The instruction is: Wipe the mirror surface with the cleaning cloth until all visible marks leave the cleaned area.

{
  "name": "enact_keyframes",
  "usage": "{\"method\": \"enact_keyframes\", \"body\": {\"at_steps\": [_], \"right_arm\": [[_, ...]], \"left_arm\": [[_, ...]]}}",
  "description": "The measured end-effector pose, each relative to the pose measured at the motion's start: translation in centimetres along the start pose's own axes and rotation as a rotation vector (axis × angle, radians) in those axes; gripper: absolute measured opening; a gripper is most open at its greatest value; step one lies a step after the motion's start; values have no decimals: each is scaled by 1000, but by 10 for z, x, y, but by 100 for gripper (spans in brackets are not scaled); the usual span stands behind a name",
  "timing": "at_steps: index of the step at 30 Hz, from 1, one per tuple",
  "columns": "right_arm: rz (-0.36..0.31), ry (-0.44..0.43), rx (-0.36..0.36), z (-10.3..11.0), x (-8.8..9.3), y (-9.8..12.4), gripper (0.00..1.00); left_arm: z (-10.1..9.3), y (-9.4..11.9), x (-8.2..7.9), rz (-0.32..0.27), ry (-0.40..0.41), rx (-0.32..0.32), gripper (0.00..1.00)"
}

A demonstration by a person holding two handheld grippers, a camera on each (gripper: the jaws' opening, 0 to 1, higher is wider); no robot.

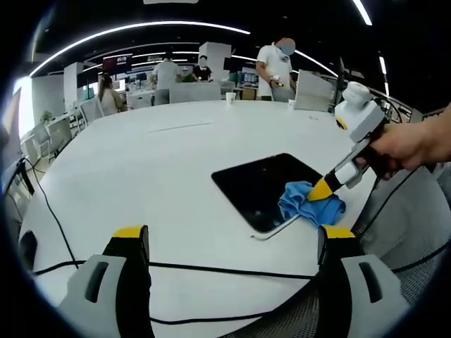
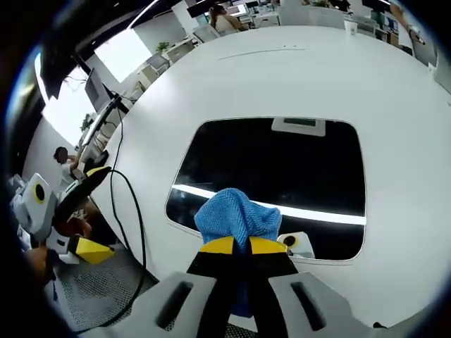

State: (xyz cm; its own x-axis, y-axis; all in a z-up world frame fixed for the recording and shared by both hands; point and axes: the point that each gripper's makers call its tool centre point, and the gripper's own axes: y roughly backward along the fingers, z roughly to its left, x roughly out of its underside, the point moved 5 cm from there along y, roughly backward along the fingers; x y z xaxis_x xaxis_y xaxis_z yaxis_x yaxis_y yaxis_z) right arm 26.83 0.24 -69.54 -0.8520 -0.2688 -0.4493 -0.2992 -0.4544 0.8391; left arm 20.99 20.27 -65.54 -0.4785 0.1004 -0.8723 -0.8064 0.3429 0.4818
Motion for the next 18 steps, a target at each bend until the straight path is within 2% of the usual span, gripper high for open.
{"method": "enact_keyframes", "body": {"at_steps": [18], "right_arm": [[0, 5, 19, -2, -19, -10, 0]], "left_arm": [[-2, 1, 0, 3, 2, 6, 99]]}}
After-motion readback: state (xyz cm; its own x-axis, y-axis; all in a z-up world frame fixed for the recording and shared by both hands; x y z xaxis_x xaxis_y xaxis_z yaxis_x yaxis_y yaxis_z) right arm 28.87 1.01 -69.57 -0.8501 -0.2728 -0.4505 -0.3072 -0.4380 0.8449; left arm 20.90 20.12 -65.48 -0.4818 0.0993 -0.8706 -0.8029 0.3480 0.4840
